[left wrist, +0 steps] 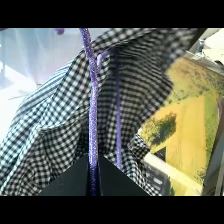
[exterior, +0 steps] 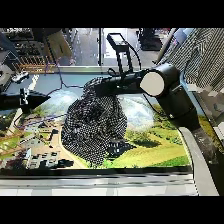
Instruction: Fold the clothes and pants, and hang the long-sleeved shirts on hangers.
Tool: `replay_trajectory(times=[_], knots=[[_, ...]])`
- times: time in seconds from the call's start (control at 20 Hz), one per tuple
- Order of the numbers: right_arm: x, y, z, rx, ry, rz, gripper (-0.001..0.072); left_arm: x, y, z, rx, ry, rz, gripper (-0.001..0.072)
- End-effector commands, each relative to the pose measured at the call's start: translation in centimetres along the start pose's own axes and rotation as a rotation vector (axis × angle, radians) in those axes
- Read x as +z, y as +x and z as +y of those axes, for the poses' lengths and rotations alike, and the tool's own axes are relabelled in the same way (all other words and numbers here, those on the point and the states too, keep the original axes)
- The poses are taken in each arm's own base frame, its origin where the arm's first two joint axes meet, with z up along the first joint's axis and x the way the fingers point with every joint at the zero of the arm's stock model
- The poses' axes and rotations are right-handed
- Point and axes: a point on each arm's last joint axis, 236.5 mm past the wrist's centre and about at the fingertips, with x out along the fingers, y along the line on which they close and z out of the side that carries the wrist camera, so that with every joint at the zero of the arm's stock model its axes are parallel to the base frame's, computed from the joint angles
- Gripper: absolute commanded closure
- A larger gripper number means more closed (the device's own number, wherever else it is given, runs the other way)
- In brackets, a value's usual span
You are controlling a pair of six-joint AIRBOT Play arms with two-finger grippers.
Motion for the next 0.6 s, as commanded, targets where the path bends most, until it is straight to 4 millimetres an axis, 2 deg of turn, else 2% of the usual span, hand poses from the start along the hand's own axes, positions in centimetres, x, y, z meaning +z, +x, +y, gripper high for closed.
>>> replay_trajectory(times=[0.0, 0.05, 0.15, 0.2, 0.4, 0.45, 0.55], knots=[[-0.7, -1.4, 1.1, 0.006, -0.028, 0.027, 0.0692, 0.6, 0.9, -0.6, -0.011, 0.014, -0.012, 0.0694], [-1.0, -1.3, 0.1, -0.034, -0.032, 0.038, 0.0692, 1.4, 0.7, -0.6, 0.003, 0.031, -0.036, 0.0694], [-1.9, -1.3, -2.7, -0.127, -0.007, 0.075, 0.0692, 3.3, -0.9, 0.4, 0.109, 0.067, -0.073, 0.0694], [-2.2, -1.2, -3.4, -0.138, 0.009, 0.086, 0.0692, 4.1, -1.9, 0.5, 0.142, 0.081, -0.091, 0.0695], [-2.1, -0.6, -3.9, -0.143, 0.016, 0.079, 0.0691, 6.9, -4.1, -0.7, 0.107, 0.089, -0.218, 0.0694], [-1.6, -0.6, -3.8, -0.140, 0.014, 0.058, 0.0691, 6.8, -4.0, -1.0, 0.091, 0.092, -0.218, 0.0693], [-0.1, -0.5, -3.6, -0.129, 0.010, -0.002, 0.0691, 5.4, -2.8, -3.6, -0.039, 0.094, -0.166, 0.0693]])
